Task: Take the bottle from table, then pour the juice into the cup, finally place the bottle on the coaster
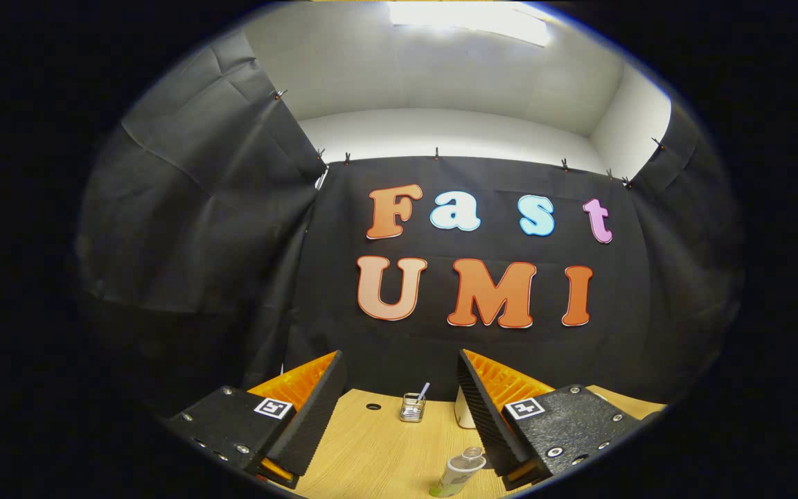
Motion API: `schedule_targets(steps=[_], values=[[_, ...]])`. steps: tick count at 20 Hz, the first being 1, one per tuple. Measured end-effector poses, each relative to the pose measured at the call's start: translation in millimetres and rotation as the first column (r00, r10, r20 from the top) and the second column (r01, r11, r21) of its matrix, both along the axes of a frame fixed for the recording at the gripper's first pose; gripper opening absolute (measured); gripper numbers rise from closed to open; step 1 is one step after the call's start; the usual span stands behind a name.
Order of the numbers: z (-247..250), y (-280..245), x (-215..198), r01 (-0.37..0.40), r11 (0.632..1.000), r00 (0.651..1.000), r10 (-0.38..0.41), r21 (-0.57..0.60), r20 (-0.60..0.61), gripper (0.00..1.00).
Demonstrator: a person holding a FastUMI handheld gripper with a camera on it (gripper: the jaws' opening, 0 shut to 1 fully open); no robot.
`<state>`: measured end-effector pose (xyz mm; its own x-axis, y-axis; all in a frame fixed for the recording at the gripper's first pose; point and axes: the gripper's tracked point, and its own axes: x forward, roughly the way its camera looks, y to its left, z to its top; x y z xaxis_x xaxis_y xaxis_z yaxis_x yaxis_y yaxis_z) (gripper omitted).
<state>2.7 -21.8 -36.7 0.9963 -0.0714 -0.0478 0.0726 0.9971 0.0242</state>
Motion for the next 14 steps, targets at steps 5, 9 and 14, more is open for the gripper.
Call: schedule_targets(steps=[5, 9, 14], values=[[-57.7, -33.1, 1.1, 0.103, 0.995, 0.991, -0.103, -0.006, -0.087, 0.96], [-118.0, -59.2, -3.7, 0.177, 0.984, 0.969, -0.175, -0.007, -0.171, 0.96], [-182.4, -79.3, -16.4, 0.235, 0.972, 0.941, -0.233, -0.019, -0.245, 0.93]])
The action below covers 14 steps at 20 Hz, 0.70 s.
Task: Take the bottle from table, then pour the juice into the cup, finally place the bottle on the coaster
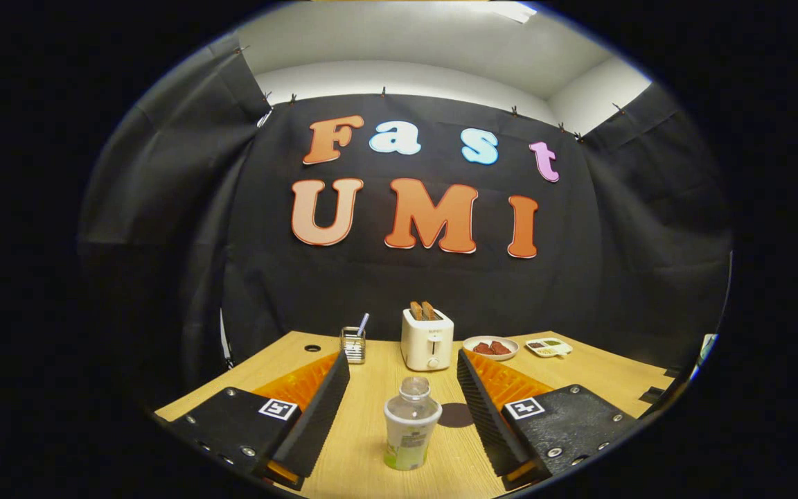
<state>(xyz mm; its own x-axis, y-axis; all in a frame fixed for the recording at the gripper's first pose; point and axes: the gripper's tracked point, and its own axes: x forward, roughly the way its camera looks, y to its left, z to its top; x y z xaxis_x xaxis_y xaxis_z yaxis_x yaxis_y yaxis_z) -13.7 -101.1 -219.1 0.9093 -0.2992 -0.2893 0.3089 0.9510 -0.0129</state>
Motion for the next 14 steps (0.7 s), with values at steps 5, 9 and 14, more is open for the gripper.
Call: schedule_targets(steps=[5, 9, 14], values=[[-43.7, 0.2, -5.0, 0.025, 0.993, 0.999, -0.028, 0.112, 0.018, 0.93], [-79.3, -6.1, -9.6, 0.038, 0.989, 0.999, -0.035, 0.146, -0.024, 0.93], [-122.7, -6.3, -14.1, 0.027, 0.988, 0.994, -0.010, 0.155, -0.113, 0.93]])
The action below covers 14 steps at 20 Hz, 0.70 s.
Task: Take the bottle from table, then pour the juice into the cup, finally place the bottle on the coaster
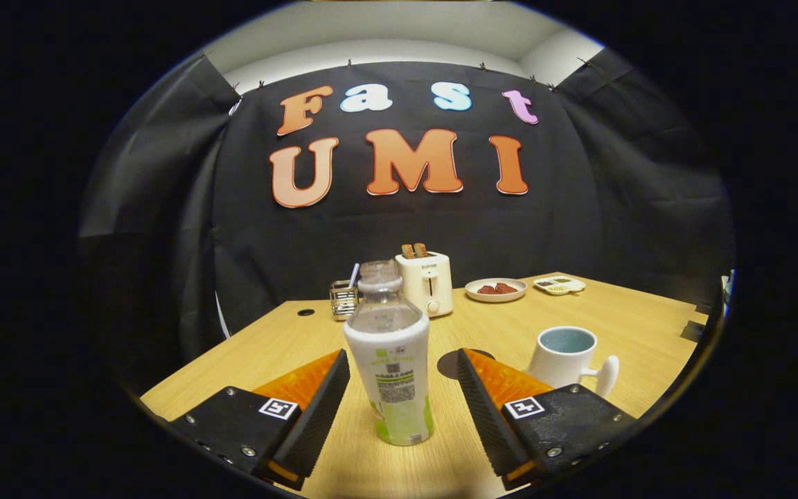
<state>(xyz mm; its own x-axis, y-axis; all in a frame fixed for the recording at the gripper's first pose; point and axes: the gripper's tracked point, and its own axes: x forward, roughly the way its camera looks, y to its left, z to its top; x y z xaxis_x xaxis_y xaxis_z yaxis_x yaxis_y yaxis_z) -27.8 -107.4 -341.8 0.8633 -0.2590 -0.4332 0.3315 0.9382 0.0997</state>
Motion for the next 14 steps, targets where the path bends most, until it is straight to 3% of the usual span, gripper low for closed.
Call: schedule_targets(steps=[2, 7, 14], values=[[-15.8, 4.0, 1.5, -0.014, 1.000, 1.000, 0.015, 0.002, -0.025, 0.92], [-42.5, 11.9, 0.6, -0.048, 0.999, 0.995, 0.045, -0.026, -0.084, 0.67], [-43.0, 6.9, 7.3, -0.045, 0.999, 0.997, 0.045, -0.001, -0.062, 0.58]])
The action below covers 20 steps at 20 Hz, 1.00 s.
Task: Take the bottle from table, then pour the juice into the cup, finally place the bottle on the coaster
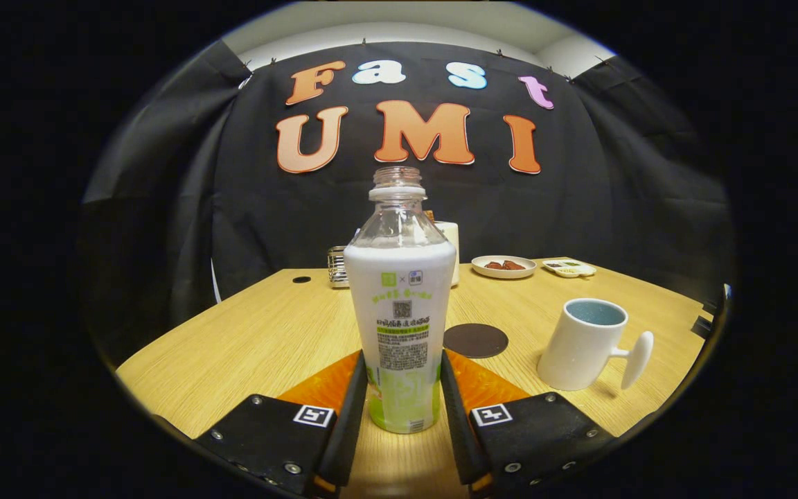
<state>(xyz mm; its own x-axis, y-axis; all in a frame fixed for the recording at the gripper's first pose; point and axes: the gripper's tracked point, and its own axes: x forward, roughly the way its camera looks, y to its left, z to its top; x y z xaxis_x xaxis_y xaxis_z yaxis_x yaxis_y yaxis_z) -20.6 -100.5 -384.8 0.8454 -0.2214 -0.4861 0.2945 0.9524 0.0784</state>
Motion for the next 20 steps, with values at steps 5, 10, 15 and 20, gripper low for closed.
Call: schedule_targets(steps=[5, 10, 15, 20], values=[[16.8, -1.0, 9.0, -0.003, 0.986, 0.995, -0.013, 0.168, 0.096, 0.58], [28.6, -10.6, 16.8, 0.039, 0.927, 0.984, -0.101, 0.373, 0.147, 0.58], [35.0, -20.3, 23.3, 0.073, 0.830, 0.970, -0.187, 0.553, 0.153, 0.57], [36.8, -21.4, 26.5, 0.089, 0.691, 0.951, -0.272, 0.718, 0.144, 0.57]])
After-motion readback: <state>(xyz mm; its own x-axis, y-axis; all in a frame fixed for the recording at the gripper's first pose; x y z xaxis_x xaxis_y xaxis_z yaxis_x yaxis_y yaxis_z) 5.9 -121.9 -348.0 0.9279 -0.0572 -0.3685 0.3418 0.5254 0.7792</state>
